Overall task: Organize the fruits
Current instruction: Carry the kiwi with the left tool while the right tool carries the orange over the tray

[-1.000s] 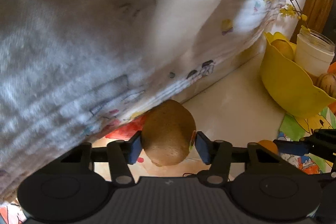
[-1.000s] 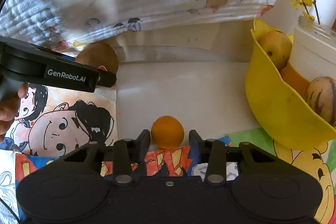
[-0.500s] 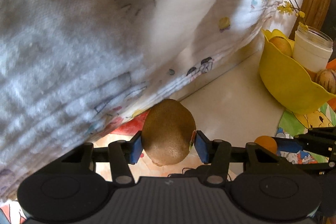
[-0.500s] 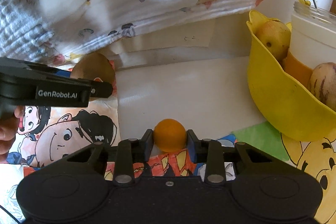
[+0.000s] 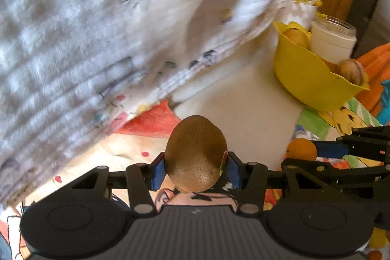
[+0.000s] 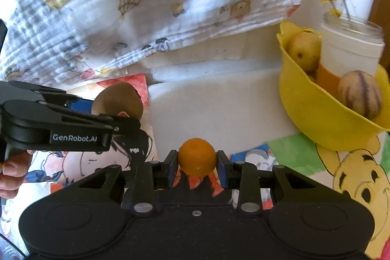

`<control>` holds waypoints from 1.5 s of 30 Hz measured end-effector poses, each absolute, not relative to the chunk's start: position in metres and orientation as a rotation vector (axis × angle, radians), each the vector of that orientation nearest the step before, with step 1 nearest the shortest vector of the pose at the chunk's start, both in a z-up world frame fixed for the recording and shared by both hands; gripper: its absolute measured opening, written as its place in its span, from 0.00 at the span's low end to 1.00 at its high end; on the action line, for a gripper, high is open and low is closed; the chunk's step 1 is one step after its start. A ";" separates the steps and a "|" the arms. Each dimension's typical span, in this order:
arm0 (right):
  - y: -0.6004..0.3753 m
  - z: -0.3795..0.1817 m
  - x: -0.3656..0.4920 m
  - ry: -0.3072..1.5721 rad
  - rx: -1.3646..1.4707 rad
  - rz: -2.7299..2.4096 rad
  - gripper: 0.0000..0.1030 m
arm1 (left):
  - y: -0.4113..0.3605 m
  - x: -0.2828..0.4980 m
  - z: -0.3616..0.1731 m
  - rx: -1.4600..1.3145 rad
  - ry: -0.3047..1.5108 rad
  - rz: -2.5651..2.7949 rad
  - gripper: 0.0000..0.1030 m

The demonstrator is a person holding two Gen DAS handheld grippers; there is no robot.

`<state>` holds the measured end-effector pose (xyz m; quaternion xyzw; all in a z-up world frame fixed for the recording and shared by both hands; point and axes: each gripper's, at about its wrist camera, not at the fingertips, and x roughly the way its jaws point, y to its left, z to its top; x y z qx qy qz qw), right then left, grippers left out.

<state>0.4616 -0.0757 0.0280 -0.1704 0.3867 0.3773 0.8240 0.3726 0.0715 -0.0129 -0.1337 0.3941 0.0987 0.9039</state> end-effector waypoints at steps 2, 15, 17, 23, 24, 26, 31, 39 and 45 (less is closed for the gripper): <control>-0.084 0.033 0.451 0.815 -0.363 0.786 0.34 | 0.072 0.372 -0.008 -0.275 0.808 0.180 0.53; -0.163 0.071 0.391 0.744 -0.214 0.581 0.34 | 0.036 0.352 0.013 -0.210 0.769 0.012 0.53; -0.177 0.076 0.379 0.732 -0.185 0.536 0.34 | 0.027 0.350 0.017 -0.195 0.765 -0.022 0.53; -0.215 0.088 0.340 0.704 -0.121 0.407 0.34 | -0.004 0.339 0.032 -0.145 0.749 -0.126 0.53; -0.221 0.090 0.333 0.701 -0.113 0.388 0.34 | -0.007 0.335 0.035 -0.139 0.747 -0.141 0.53; -0.232 0.092 0.319 0.697 -0.091 0.345 0.34 | -0.019 0.331 0.039 -0.125 0.743 -0.179 0.53; -0.255 0.095 0.285 0.692 -0.063 0.248 0.34 | -0.045 0.321 0.048 -0.092 0.731 -0.263 0.53; -0.286 0.093 0.239 0.700 -0.011 0.126 0.34 | -0.083 0.301 0.059 -0.041 0.722 -0.384 0.53; -0.297 0.086 0.210 0.719 -0.010 0.067 0.34 | -0.106 0.289 0.059 0.003 0.723 -0.463 0.53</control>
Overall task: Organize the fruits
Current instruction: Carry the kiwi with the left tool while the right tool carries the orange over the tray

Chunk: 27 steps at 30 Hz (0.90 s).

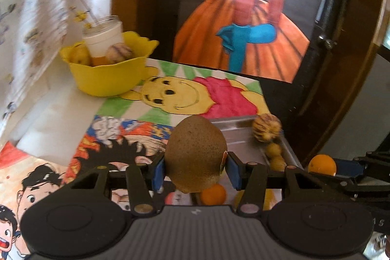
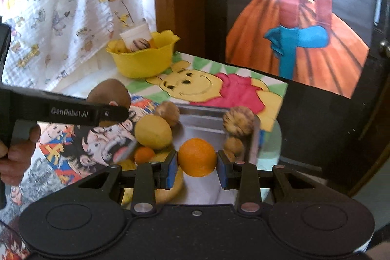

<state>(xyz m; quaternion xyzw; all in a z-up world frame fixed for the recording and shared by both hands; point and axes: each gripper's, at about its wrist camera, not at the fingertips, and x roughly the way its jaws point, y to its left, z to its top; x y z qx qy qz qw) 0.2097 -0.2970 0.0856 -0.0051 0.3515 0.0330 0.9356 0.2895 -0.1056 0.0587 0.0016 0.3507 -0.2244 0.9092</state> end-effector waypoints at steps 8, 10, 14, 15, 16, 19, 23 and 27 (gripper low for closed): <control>-0.302 0.067 0.182 0.753 0.039 0.032 0.34 | -0.133 0.289 0.056 0.071 0.749 -0.555 0.53; -0.301 0.063 0.179 0.760 0.036 0.032 0.34 | -0.140 0.287 0.055 0.087 0.746 -0.572 0.53; -0.301 0.059 0.172 0.768 0.025 0.032 0.34 | -0.151 0.282 0.054 0.101 0.750 -0.610 0.53; -0.302 0.059 0.171 0.770 0.027 0.031 0.34 | -0.153 0.280 0.053 0.103 0.752 -0.621 0.53; -0.303 0.059 0.170 0.772 0.027 0.030 0.34 | -0.154 0.277 0.053 0.102 0.753 -0.630 0.53; -0.306 0.058 0.165 0.777 0.021 0.027 0.34 | -0.156 0.269 0.050 0.103 0.756 -0.659 0.53; -0.307 0.056 0.159 0.785 0.013 0.022 0.34 | -0.149 0.256 0.047 0.082 0.758 -0.676 0.53; -0.306 0.053 0.155 0.793 0.013 0.018 0.34 | -0.136 0.244 0.044 0.054 0.773 -0.688 0.53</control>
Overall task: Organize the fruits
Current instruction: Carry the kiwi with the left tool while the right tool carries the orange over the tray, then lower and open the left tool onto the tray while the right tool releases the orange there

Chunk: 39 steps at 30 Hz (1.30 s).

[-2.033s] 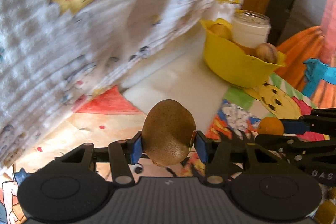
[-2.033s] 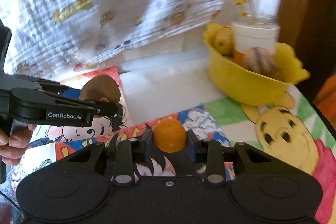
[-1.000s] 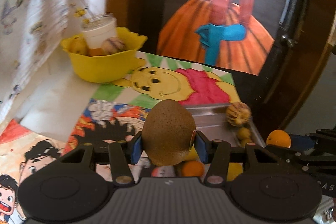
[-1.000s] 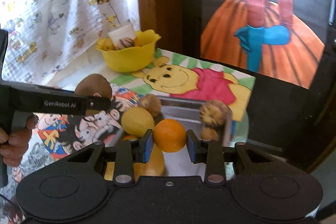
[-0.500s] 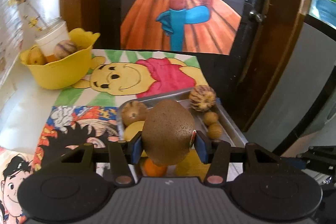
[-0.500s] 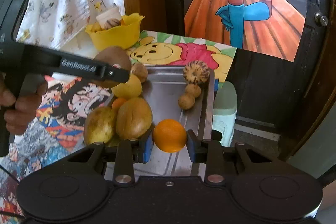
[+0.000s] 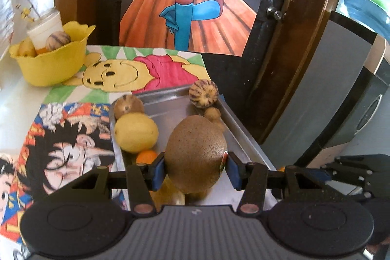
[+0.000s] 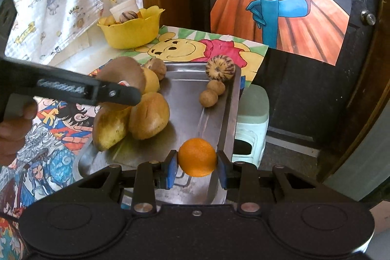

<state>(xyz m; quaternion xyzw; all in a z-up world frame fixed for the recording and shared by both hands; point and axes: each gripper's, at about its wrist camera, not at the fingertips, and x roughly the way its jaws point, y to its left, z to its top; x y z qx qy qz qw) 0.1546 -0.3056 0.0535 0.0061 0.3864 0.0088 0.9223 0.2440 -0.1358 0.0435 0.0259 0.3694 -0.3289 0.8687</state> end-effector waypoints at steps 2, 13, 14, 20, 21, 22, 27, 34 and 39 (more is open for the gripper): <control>-0.303 0.052 0.154 0.795 0.012 0.019 0.34 | -0.131 0.239 0.043 0.053 0.780 -0.692 0.53; -0.293 0.044 0.158 0.796 -0.018 0.026 0.34 | -0.105 0.221 0.032 0.040 0.836 -0.672 0.53; -0.293 0.043 0.158 0.799 -0.014 0.025 0.34 | -0.103 0.220 0.031 0.040 0.841 -0.667 0.53; -0.289 0.037 0.159 0.816 -0.017 0.031 0.34 | -0.093 0.213 0.023 0.047 0.866 -0.641 0.53; -0.289 0.036 0.158 0.819 -0.018 0.033 0.34 | -0.093 0.212 0.023 0.051 0.865 -0.642 0.53; -0.288 0.036 0.159 0.822 -0.019 0.033 0.34 | -0.092 0.210 0.023 0.054 0.865 -0.642 0.53; -0.286 0.033 0.159 0.835 -0.021 0.040 0.34 | -0.094 0.207 0.021 0.056 0.874 -0.649 0.53; -0.283 0.026 0.159 0.849 -0.026 0.048 0.34 | -0.093 0.204 0.014 0.067 0.897 -0.665 0.53; -0.284 0.024 0.161 0.850 -0.029 0.046 0.34 | -0.095 0.204 0.009 0.094 0.916 -0.678 0.54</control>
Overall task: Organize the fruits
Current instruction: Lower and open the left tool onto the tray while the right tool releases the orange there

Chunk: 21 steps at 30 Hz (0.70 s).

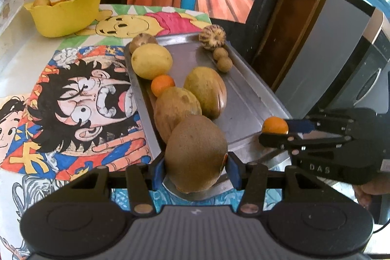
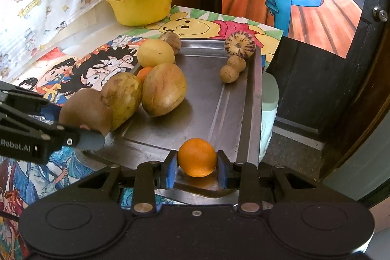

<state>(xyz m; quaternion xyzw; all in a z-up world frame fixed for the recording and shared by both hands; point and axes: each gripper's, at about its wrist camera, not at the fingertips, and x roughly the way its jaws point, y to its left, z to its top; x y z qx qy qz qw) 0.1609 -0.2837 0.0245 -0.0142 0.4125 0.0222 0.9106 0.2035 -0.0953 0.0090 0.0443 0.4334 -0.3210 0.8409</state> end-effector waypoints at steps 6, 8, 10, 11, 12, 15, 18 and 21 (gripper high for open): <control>-0.286 0.022 0.163 0.855 -0.034 0.036 0.34 | -0.099 0.205 0.005 0.107 0.923 -0.697 0.54; -0.286 0.022 0.164 0.858 -0.035 0.036 0.34 | -0.101 0.206 0.004 0.110 0.924 -0.706 0.54; -0.286 0.021 0.165 0.861 -0.036 0.036 0.34 | -0.104 0.208 0.002 0.104 0.939 -0.713 0.54; -0.285 0.021 0.165 0.862 -0.038 0.037 0.34 | -0.107 0.209 0.001 0.102 0.949 -0.715 0.54; -0.286 0.021 0.165 0.862 -0.039 0.039 0.34 | -0.108 0.208 0.001 0.104 0.947 -0.715 0.54; -0.286 0.022 0.165 0.864 -0.043 0.046 0.34 | -0.110 0.208 -0.001 0.107 0.947 -0.720 0.54; -0.287 0.021 0.164 0.865 -0.053 0.051 0.35 | -0.110 0.209 -0.001 0.111 0.946 -0.727 0.54; -0.287 0.021 0.163 0.864 -0.053 0.051 0.35 | -0.110 0.209 -0.002 0.112 0.945 -0.727 0.54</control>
